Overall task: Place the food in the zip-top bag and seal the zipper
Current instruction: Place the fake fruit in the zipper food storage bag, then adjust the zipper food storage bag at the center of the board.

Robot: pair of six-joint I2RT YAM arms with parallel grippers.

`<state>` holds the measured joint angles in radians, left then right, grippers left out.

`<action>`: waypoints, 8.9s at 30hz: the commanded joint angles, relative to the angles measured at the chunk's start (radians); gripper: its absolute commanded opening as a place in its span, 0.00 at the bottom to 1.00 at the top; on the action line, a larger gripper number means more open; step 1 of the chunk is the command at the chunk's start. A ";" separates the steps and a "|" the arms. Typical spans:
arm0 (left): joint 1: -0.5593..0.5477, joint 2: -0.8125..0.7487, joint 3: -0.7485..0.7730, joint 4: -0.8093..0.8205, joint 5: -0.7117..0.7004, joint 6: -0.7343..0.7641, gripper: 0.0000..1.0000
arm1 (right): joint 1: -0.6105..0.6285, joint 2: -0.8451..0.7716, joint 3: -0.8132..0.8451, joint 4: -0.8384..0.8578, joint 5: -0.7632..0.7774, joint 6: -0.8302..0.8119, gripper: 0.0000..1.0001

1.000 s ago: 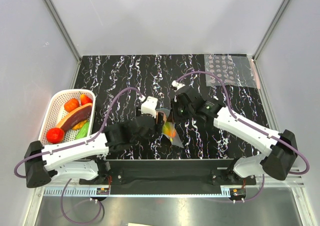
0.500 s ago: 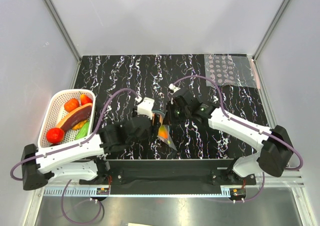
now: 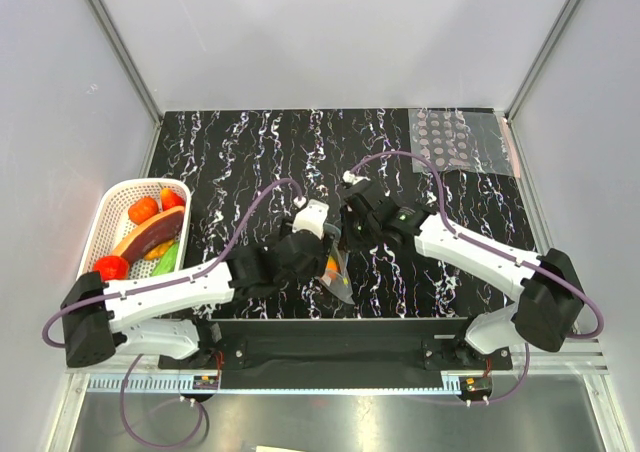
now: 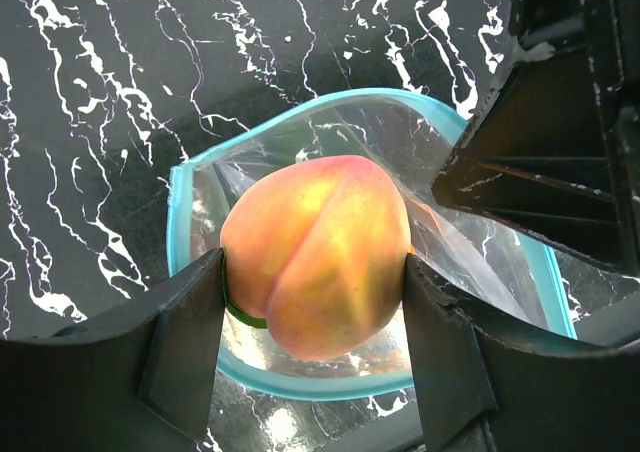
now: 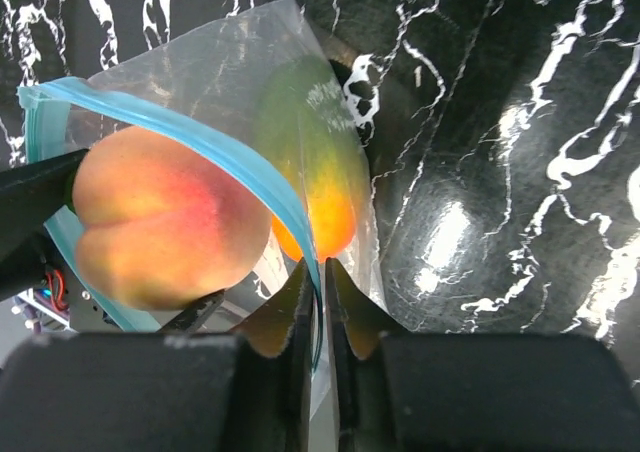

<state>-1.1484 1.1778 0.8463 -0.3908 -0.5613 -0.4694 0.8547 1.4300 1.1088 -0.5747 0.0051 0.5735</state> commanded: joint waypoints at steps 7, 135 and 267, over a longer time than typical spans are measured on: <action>-0.004 0.124 0.100 0.067 -0.034 0.037 0.52 | 0.003 -0.022 0.057 -0.063 0.087 -0.032 0.14; 0.403 0.025 0.137 0.073 0.554 -0.156 0.01 | 0.264 0.066 0.161 -0.050 0.266 0.062 0.52; 0.381 -0.009 0.263 -0.129 0.333 0.061 0.78 | 0.056 0.072 0.121 -0.157 0.320 -0.051 0.00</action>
<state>-0.7650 1.1736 1.0550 -0.5079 -0.1814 -0.4297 0.9199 1.4803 1.2221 -0.7586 0.2749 0.4835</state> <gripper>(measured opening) 0.729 0.013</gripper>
